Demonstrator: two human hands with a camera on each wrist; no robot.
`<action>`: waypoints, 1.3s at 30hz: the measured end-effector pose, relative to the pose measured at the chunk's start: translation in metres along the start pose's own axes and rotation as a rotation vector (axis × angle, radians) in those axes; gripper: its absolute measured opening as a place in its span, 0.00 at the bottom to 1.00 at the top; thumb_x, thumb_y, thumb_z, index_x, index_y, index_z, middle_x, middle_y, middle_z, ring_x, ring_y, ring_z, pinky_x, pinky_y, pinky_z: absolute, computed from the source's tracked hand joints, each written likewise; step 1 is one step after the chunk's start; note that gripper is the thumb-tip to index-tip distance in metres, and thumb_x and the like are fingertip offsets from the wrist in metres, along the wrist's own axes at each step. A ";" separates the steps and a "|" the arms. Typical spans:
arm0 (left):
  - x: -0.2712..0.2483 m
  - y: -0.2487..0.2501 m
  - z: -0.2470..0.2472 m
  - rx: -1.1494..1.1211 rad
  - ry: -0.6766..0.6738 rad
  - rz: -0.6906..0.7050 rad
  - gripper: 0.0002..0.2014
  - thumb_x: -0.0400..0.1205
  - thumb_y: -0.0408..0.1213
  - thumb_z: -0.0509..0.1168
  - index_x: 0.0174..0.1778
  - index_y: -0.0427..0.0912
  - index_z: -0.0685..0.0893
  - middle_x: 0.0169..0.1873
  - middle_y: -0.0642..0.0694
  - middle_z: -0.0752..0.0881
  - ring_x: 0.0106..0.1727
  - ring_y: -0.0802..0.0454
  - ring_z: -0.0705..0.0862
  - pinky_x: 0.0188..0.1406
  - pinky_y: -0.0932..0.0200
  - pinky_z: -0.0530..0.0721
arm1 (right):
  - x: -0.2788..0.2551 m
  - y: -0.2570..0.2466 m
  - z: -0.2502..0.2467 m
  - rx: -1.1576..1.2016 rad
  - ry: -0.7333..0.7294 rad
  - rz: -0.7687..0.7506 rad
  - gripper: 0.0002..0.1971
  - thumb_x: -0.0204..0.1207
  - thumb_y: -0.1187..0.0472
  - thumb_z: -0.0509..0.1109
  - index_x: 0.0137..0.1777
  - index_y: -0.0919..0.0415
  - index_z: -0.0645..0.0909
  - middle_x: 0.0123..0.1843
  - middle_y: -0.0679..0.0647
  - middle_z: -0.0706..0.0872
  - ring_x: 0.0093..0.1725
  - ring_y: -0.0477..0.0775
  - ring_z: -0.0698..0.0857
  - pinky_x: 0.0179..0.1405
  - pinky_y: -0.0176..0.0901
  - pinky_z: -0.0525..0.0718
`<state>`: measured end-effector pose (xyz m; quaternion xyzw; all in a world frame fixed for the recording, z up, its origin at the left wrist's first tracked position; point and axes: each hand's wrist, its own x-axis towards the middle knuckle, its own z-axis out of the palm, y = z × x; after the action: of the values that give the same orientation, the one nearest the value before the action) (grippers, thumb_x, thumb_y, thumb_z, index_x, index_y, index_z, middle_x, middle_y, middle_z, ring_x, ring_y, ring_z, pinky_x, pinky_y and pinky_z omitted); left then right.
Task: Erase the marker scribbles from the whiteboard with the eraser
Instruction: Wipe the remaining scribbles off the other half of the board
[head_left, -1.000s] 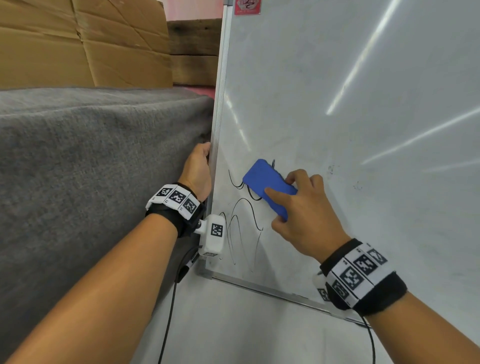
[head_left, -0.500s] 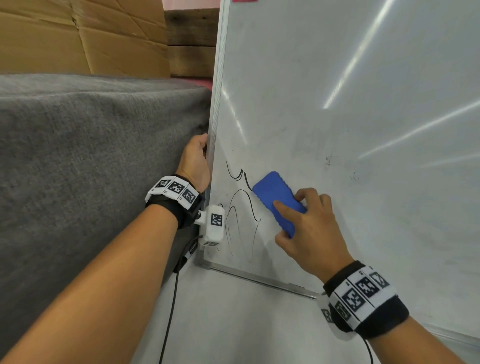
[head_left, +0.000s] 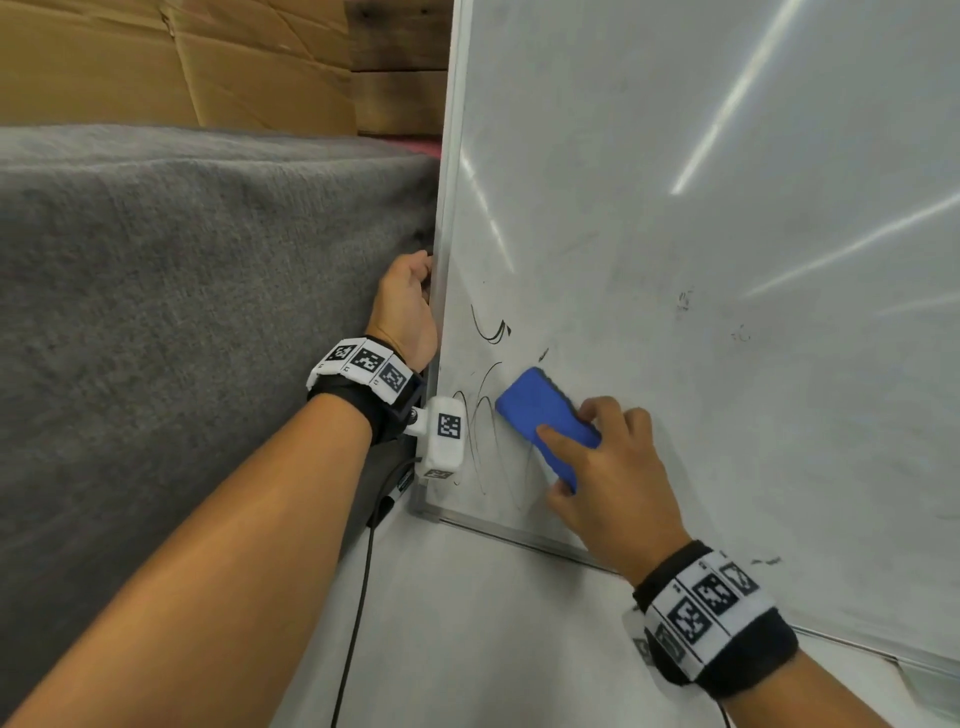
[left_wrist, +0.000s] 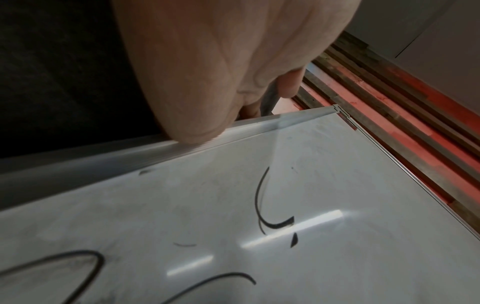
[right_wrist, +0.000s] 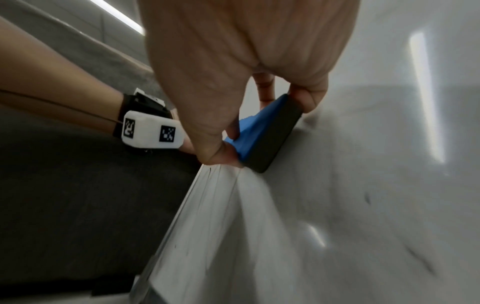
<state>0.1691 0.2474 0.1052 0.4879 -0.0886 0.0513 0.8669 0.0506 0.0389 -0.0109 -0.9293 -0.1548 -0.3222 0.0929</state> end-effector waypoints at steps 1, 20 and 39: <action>0.001 0.000 0.000 0.002 -0.004 0.003 0.19 0.88 0.43 0.50 0.46 0.41 0.85 0.39 0.46 0.89 0.44 0.50 0.87 0.54 0.51 0.84 | 0.007 -0.001 -0.003 -0.006 0.016 0.009 0.27 0.59 0.62 0.80 0.62 0.51 0.87 0.59 0.57 0.77 0.50 0.63 0.72 0.34 0.49 0.84; 0.007 -0.008 0.001 -0.005 0.033 -0.013 0.20 0.90 0.43 0.48 0.58 0.37 0.84 0.53 0.38 0.88 0.57 0.44 0.86 0.68 0.44 0.82 | 0.077 -0.018 -0.034 -0.161 -0.080 -0.054 0.16 0.66 0.57 0.76 0.56 0.50 0.86 0.59 0.56 0.74 0.50 0.63 0.70 0.38 0.49 0.81; -0.003 -0.019 -0.008 0.030 0.116 -0.020 0.22 0.90 0.42 0.48 0.68 0.35 0.82 0.65 0.34 0.85 0.67 0.39 0.84 0.72 0.42 0.79 | 0.095 -0.034 -0.030 -0.104 -0.090 -0.082 0.16 0.66 0.60 0.76 0.55 0.52 0.86 0.59 0.55 0.73 0.51 0.63 0.69 0.37 0.50 0.79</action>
<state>0.1708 0.2446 0.0844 0.4981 -0.0326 0.0723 0.8635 0.0927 0.0843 0.0743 -0.9393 -0.1800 -0.2911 0.0240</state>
